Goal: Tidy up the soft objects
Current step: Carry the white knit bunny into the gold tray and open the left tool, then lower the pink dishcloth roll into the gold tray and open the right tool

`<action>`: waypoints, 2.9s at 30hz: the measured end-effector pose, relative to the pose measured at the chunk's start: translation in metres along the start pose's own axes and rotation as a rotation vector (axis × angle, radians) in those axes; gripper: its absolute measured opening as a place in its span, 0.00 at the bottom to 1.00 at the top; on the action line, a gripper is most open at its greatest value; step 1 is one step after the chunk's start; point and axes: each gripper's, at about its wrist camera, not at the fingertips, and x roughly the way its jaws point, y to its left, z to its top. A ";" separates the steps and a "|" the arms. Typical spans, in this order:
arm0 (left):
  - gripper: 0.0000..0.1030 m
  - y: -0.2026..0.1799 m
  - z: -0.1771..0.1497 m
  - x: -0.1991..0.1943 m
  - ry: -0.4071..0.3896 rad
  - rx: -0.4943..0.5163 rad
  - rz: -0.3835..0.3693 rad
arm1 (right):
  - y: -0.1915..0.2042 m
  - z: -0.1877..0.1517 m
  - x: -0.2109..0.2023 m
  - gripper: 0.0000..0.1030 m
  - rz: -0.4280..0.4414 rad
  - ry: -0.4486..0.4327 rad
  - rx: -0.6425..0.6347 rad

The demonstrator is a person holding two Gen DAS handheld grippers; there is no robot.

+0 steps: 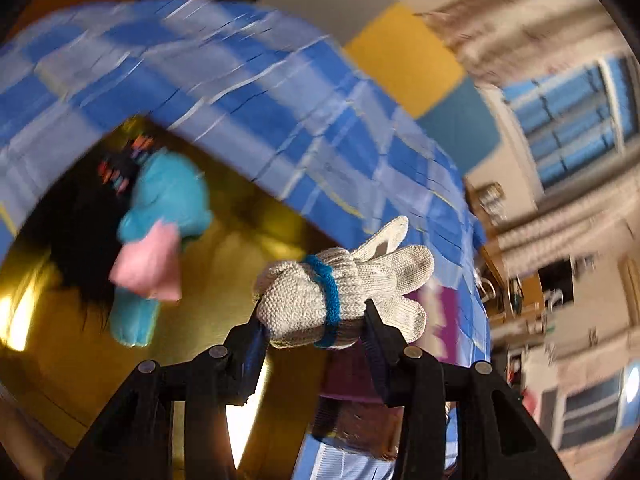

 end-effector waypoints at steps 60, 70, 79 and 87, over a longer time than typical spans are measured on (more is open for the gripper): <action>0.61 0.089 -0.068 -0.049 -0.065 0.249 0.131 | 0.418 -0.189 -0.076 0.36 0.326 -0.071 -0.899; 0.61 0.118 -0.061 -0.072 -0.108 0.202 0.137 | 0.446 -0.239 0.020 0.36 0.225 0.166 -0.937; 0.61 0.130 -0.062 -0.077 -0.115 0.169 0.133 | 0.456 -0.250 0.065 0.40 0.190 0.246 -0.911; 0.61 0.129 -0.067 -0.074 -0.100 0.178 0.131 | 0.455 -0.245 0.047 0.56 0.220 0.189 -0.875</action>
